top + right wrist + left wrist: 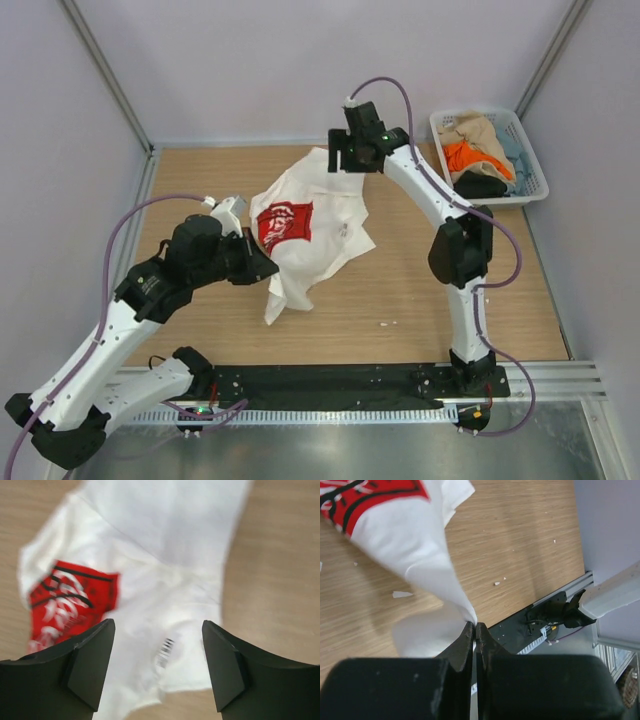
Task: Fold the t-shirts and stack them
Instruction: Flatten the tshirt out
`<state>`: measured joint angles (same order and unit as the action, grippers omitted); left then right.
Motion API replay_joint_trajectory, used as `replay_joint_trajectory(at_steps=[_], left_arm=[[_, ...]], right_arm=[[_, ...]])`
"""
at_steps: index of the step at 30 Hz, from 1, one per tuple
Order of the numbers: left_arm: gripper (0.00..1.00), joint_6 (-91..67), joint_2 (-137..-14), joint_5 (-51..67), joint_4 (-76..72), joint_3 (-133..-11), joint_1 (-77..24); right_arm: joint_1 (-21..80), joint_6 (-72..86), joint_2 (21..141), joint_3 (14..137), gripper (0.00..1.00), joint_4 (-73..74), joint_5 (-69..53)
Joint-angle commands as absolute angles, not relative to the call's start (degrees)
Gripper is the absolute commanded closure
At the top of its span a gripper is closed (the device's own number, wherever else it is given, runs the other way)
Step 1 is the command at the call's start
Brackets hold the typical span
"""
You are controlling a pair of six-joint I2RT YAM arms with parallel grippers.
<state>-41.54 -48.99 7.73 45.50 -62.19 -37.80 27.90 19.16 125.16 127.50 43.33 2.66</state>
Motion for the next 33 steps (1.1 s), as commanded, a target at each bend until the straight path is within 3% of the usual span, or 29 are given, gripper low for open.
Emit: replay_joint_trajectory(at_steps=[1,6,9,10,13,18,20,26,33], left_arm=[[1.00,-45.3,-48.3,6.9,44.1,-62.2,-38.1],[1.00,-50.4,-49.0,2.6,47.4,-56.0,-38.0],[1.00,-51.8,-48.1,2.0,47.9,-53.3,-37.8],[1.00,-52.1,-48.0,2.1,47.8,-52.8,-37.8],[1.00,-52.4,-47.5,2.0,47.9,-51.9,-37.7],[1.00,-52.0,-47.5,2.0,49.0,-52.6,-37.6],[1.00,-51.5,-47.2,2.2,49.6,-53.2,-37.6],[1.00,-49.6,-46.9,0.4,50.5,-55.9,-37.2],[1.00,-49.1,-47.6,0.4,50.4,-57.0,-36.8]], right_arm=[[27.8,19.3,104.6,113.7,0.22,43.9,2.5],[27.4,20.4,94.0,90.0,0.22,40.4,-2.4],[27.4,26.1,89.9,78.3,0.37,31.3,-8.6],[27.4,28.3,89.8,76.0,0.48,28.9,-13.3],[28.0,34.7,91.4,68.9,0.56,17.0,-17.1],[28.6,37.1,97.0,70.1,0.55,14.8,-18.9],[29.3,40.2,97.8,70.0,0.50,14.2,-20.6],[33.3,48.8,93.3,59.5,0.43,7.1,-20.7],[35.4,54.8,90.4,47.8,0.42,-1.9,-18.5]])
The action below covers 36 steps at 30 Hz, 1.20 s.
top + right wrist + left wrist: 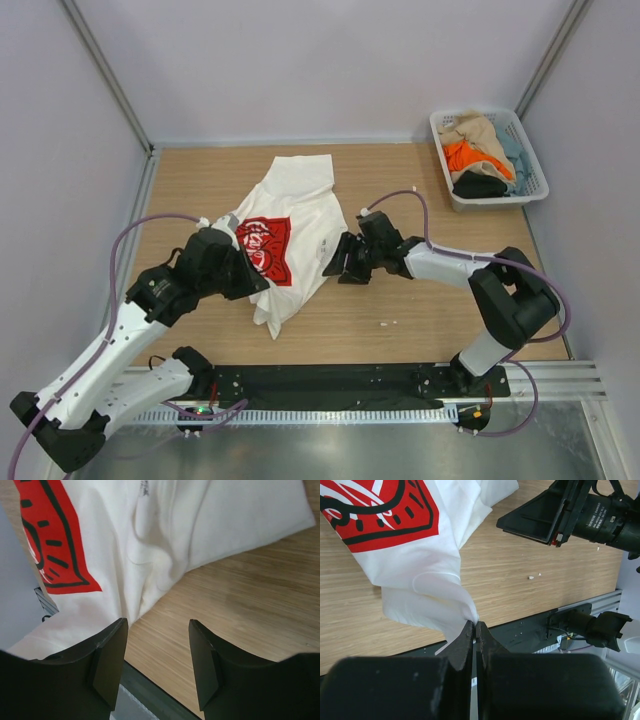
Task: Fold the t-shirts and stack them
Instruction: Flatten the tshirt out
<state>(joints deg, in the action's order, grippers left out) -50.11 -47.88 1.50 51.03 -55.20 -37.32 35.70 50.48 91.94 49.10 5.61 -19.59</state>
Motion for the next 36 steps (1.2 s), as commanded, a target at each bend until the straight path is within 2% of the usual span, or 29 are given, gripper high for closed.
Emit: replay_joint_trajectory(at_steps=[1,9,18,21,32,35,36], left_arm=[[1.00,-49.2,-47.8,0.5,50.2,-57.0,-36.9],[1.00,-49.1,-48.5,1.0,50.0,-57.9,-36.7],[1.00,-48.9,-47.6,0.6,50.6,-58.9,-36.4],[1.00,-48.8,-47.4,0.5,51.0,-59.1,-36.3],[1.00,-48.3,-46.5,0.4,51.9,-59.3,-36.1],[1.00,-48.2,-46.1,0.3,52.0,-59.4,-36.0],[1.00,-47.9,-45.9,0.4,52.2,-59.5,-36.1]], right_arm=[[35.4,54.7,90.6,47.7,0.42,-2.1,-17.5],[35.4,57.3,94.9,48.6,0.49,-5.5,-18.9],[35.4,59.0,97.2,46.9,0.50,-7.8,-18.6],[35.5,59.9,98.5,47.0,0.55,-8.9,-19.2],[35.9,60.3,100.5,47.3,0.57,-9.0,-18.9],[35.9,59.9,101.5,47.8,0.65,-9.2,-18.7],[36.0,59.8,101.9,48.1,0.72,-9.1,-18.8]])
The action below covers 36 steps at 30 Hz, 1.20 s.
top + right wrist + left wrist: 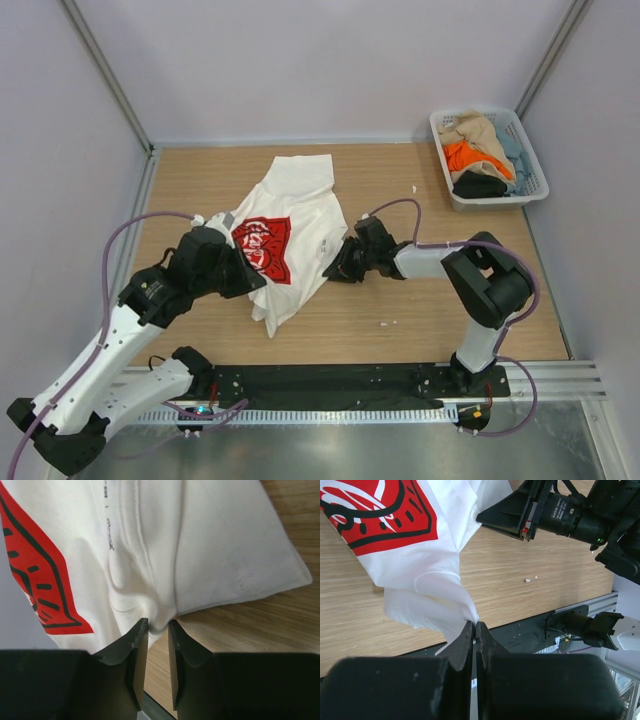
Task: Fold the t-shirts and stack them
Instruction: Flatten the tshirt out
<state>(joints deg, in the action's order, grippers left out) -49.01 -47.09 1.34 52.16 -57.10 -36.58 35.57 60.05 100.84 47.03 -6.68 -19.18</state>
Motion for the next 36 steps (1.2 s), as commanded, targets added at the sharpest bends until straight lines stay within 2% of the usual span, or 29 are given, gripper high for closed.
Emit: replay_joint_trajectory(at_steps=[1,3,4,7,10,14,16,17,19,20,23,25,27,28,31,32,34,36], left_arm=[[1.00,-47.7,-45.9,0.4,52.3,-59.8,-35.9],[1.00,-46.9,-45.9,-2.0,53.4,-60.6,-36.0],[1.00,-46.5,-45.8,-2.6,53.9,-61.8,-35.9],[1.00,-45.3,-45.2,-8.2,57.0,-65.0,-35.8],[1.00,-44.7,-43.7,-18.8,62.0,-70.4,-35.7],[1.00,-43.2,-41.1,-32.5,68.3,-79.4,-35.7],[1.00,-42.7,-39.6,-40.0,69.8,-85.8,-35.7],[1.00,-41.3,-38.9,-41.7,69.6,-87.9,-35.7],[1.00,-38.9,-35.6,-45.6,67.3,-92.9,-35.9],[1.00,-35.0,-34.4,-45.9,62.3,-93.7,-36.2],[1.00,-31.0,-31.7,-45.1,54.3,-95.4,-39.7],[1.00,-29.9,-33.6,-41.4,53.0,-96.4,-44.6],[1.00,-30.4,-35.3,-38.9,53.0,-95.8,-47.6],[1.00,-30.7,-36.6,-34.8,52.2,-95.0,-50.0],[1.00,-33.2,-41.6,-25.3,46.8,-90.3,-51.7],[1.00,-34.6,-45.1,-17.1,44.8,-87.0,-51.7],[1.00,-39.2,-49.2,-9.1,38.3,-83.3,-51.7],[1.00,-45.0,-56.4,4.9,31.9,-76.5,-51.8]], right_arm=[[36.0,59.6,102.2,48.4,0.76,-9.2,-18.9],[36.0,58.1,103.2,50.9,0.95,-8.4,-19.1],[36.2,56.5,103.3,52.7,0.99,-4.2,-18.5],[37.7,51.8,103.1,62.4,0.99,2.1,-15.8],[40.2,50.1,103.5,74.8,0.99,4.0,-16.1],[44.1,49.6,106.7,98.5,0.99,7.1,-17.3],[45.9,51.8,108.3,105.4,0.99,6.2,-19.8],[46.3,52.3,109.6,112.3,0.99,6.2,-20.2],[47.0,53.5,110.7,118.4,0.99,6.7,-21.2],[47.1,53.7,110.8,123.4,0.99,7.1,-21.4],[46.2,50.8,108.0,128.1,0.99,10.8,-19.4],[44.6,50.8,104.6,126.1,0.99,13.1,-18.3],[40.7,51.2,97.9,117.8,0.99,12.8,-18.5],[39.0,50.7,95.2,110.6,0.99,12.7,-18.5],[30.3,50.2,84.9,99.0,0.99,14.8,-17.9],[27.7,49.3,82.2,91.7,0.99,15.0,-18.9],[19.5,46.2,76.9,86.2,0.99,19.9,-20.1],[11.2,41.4,73.5,80.3,0.99,23.5,-23.3]])
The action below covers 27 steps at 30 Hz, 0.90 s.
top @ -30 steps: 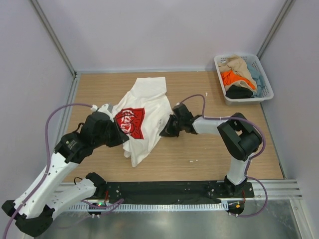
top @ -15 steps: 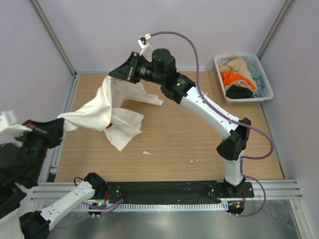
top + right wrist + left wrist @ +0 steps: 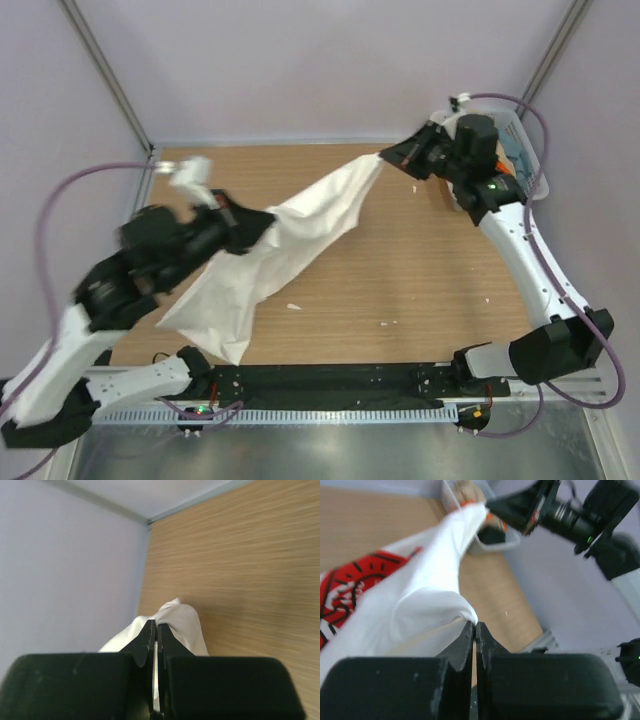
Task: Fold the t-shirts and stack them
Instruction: Flatten the tshirt out
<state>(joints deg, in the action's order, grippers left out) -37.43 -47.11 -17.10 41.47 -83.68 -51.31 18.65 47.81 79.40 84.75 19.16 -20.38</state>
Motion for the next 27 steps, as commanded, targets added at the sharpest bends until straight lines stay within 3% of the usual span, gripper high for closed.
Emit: replay_joint_trajectory(at_steps=[1,4,10,13,14,16,18,19,22,25,26,27], left_arm=[[1.00,-46.7,-59.4,9.1,26.0,-74.6,-52.1],[1.00,-47.6,-69.3,12.6,19.5,-70.2,-57.9],[0.99,-48.5,-87.3,20.2,17.1,-72.9,-61.7],[0.79,-46.7,-92.1,22.5,18.4,-75.5,-61.6],[0.60,-44.8,-92.7,22.1,19.8,-76.5,-61.5],[0.47,-43.5,-93.1,21.2,23.6,-78.1,-60.8],[0.15,-42.3,-92.1,21.2,26.3,-78.1,-59.0],[0.07,-41.8,-91.3,20.9,27.5,-77.8,-58.2],[0.06,-40.7,-86.5,17.7,33.6,-74.8,-53.2],[0.22,-41.0,-80.8,16.4,36.9,-68.9,-44.1],[0.33,-41.0,-79.6,16.7,37.3,-67.5,-41.4],[0.34,-40.7,-77.8,16.6,37.9,-66.3,-36.4]], right_arm=[[8.6,39.8,72.7,77.4,0.99,24.9,-23.5],[0.9,33.4,72.2,74.2,0.99,29.8,-22.3],[-2.1,27.2,81.1,72.9,0.99,33.7,-19.5],[-2.1,25.9,86.1,75.0,0.99,35.2,-18.1],[-2.1,25.3,89.9,76.0,0.98,36.7,-18.0],[-2.1,24.2,93.1,79.1,0.94,38.4,-17.6],[-2.0,23.1,97.6,81.0,0.90,40.7,-17.4],[-1.8,22.8,99.0,82.9,0.87,41.7,-17.2],[0.0,21.0,100.5,85.6,0.77,45.3,-13.4],[2.9,19.3,98.8,86.0,0.66,47.9,-6.3],[3.3,19.0,98.0,86.0,0.64,49.0,-5.0],[4.0,18.8,97.3,85.6,0.59,49.3,-3.4]])
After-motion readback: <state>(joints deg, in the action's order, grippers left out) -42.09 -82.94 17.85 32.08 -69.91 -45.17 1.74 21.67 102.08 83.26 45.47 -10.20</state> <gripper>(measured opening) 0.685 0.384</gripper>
